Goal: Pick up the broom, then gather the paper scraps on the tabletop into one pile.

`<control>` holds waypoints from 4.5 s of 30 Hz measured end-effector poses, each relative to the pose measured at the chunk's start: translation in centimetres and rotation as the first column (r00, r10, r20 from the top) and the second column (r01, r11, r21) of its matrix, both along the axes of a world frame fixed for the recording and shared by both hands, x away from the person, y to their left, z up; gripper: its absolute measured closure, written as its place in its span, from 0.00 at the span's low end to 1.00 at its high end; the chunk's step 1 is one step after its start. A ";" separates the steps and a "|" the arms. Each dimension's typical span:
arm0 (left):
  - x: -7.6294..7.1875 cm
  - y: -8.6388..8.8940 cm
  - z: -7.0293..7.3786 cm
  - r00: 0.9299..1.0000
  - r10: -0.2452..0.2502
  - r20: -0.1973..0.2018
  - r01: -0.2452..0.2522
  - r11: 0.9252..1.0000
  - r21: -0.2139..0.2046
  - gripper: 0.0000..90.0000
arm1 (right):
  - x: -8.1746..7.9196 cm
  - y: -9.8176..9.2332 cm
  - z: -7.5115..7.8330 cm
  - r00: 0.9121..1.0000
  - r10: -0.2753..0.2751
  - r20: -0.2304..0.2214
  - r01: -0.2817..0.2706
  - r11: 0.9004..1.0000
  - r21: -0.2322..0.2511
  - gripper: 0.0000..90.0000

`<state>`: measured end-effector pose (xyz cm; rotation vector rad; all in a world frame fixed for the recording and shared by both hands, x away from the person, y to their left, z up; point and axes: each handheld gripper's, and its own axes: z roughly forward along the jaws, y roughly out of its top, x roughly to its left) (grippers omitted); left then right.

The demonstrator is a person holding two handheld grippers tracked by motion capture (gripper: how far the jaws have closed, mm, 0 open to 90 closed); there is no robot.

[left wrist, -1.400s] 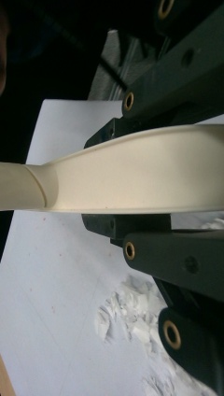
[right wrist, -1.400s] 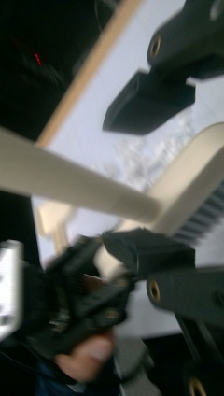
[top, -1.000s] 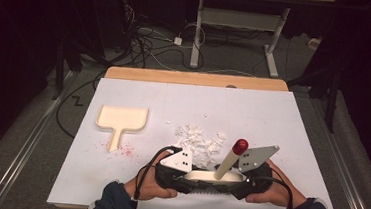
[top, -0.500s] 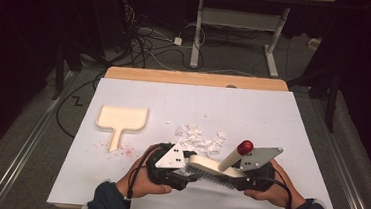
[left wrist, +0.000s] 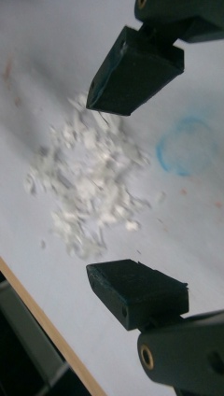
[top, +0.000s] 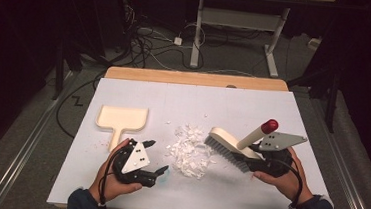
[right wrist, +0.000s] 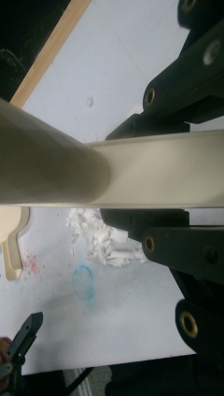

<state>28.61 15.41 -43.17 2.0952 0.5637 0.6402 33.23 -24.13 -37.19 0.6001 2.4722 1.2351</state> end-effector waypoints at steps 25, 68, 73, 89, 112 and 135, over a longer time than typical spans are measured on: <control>-2.6 4.7 -3.6 0.975 0.218 -0.038 -0.215 0.973 0.081 0.21 | 3.7 -5.3 -0.8 0.956 -0.291 0.037 0.292 0.955 -0.047 0.76; -2.2 4.2 -4.2 0.975 0.205 -0.089 -0.193 0.973 0.126 0.21 | 15.6 6.3 -5.8 0.919 -0.315 0.235 0.382 0.858 -0.342 0.76; -2.1 4.3 -4.4 0.977 0.188 -0.102 -0.174 0.976 0.132 0.21 | 14.8 8.9 -7.0 0.937 -0.244 0.249 0.325 0.868 -0.374 0.76; -1.9 4.4 -4.4 0.978 0.187 -0.098 -0.172 0.974 0.145 0.21 | 7.7 9.4 -7.3 0.974 0.165 0.153 -0.113 0.946 -0.303 0.75; -2.0 4.3 -4.1 0.980 0.176 -0.094 -0.162 0.977 0.135 0.21 | 5.5 1.8 -2.3 0.961 -0.184 0.207 0.220 0.961 -0.170 0.76; -2.0 3.9 -4.0 0.984 0.155 -0.087 -0.142 0.980 0.143 0.21 | 0.3 10.1 -6.0 0.976 -0.175 0.127 0.205 0.934 -0.292 0.76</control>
